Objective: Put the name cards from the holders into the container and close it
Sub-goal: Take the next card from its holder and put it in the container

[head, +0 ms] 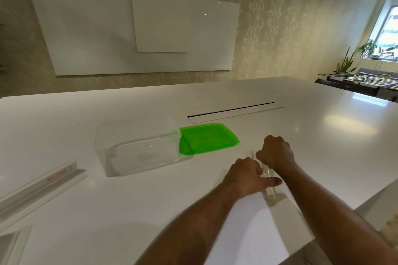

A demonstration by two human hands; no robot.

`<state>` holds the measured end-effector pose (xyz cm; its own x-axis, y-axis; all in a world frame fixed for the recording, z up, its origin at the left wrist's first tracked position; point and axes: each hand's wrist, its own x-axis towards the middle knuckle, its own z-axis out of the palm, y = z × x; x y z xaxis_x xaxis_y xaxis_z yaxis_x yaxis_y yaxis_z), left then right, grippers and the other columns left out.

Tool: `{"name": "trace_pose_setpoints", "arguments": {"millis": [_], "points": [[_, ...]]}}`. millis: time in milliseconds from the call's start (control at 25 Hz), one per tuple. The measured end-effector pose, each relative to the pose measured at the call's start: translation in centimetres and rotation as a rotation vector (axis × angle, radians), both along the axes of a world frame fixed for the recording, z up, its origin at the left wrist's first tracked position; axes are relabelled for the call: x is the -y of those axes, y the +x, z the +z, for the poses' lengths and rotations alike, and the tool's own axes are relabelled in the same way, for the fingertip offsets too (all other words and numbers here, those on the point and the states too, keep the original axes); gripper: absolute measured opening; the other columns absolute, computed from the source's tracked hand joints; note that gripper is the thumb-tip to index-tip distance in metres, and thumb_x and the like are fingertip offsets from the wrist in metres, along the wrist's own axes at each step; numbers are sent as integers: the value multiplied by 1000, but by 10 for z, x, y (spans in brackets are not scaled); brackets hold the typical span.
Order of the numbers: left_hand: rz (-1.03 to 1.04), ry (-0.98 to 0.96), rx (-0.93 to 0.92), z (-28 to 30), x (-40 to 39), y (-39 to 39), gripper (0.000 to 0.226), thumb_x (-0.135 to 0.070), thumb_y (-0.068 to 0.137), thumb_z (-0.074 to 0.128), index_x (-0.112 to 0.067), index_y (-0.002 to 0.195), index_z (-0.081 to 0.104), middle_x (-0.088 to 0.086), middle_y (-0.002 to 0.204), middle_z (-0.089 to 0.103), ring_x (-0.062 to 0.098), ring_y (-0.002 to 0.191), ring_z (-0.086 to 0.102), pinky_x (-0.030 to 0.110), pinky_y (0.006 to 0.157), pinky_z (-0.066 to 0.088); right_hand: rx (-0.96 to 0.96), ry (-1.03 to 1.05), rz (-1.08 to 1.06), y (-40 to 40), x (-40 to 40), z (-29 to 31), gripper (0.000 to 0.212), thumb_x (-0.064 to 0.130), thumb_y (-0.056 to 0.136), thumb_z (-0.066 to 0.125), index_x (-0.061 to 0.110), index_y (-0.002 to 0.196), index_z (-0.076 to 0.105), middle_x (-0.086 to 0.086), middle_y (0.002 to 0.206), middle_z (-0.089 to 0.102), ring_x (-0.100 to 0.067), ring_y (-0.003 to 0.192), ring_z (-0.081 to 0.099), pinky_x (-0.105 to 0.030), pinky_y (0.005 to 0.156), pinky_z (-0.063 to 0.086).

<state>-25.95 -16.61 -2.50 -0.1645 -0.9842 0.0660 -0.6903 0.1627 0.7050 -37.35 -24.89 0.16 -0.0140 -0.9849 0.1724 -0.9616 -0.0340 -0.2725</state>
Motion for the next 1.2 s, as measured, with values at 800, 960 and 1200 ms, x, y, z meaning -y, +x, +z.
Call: {"name": "trace_pose_setpoints", "arguments": {"millis": [800,960,1200], "points": [[320,98,-575,8,0,114,20,-9,96,54,2,94,70,8,61,67,13,44,57,25,48,53,268,-429,729,9,-6,-26,48,39,78,77,13,117,69,-3,117,69,-20,106,63,-37,91,51],[368,241,-681,18,-7,134,23,-9,99,51,3,99,71,8,63,66,11,46,55,21,45,47,124,-295,775,4,-10,-24,82,57,63,81,24,134,57,3,130,62,-15,117,57,-31,102,41],[431,385,-811,31,-28,175,30,-4,102,39,2,103,69,5,68,57,7,44,46,19,42,39,94,-211,785,27,-17,-13,74,52,59,87,31,126,64,8,118,69,-15,108,64,-34,101,45]]}}
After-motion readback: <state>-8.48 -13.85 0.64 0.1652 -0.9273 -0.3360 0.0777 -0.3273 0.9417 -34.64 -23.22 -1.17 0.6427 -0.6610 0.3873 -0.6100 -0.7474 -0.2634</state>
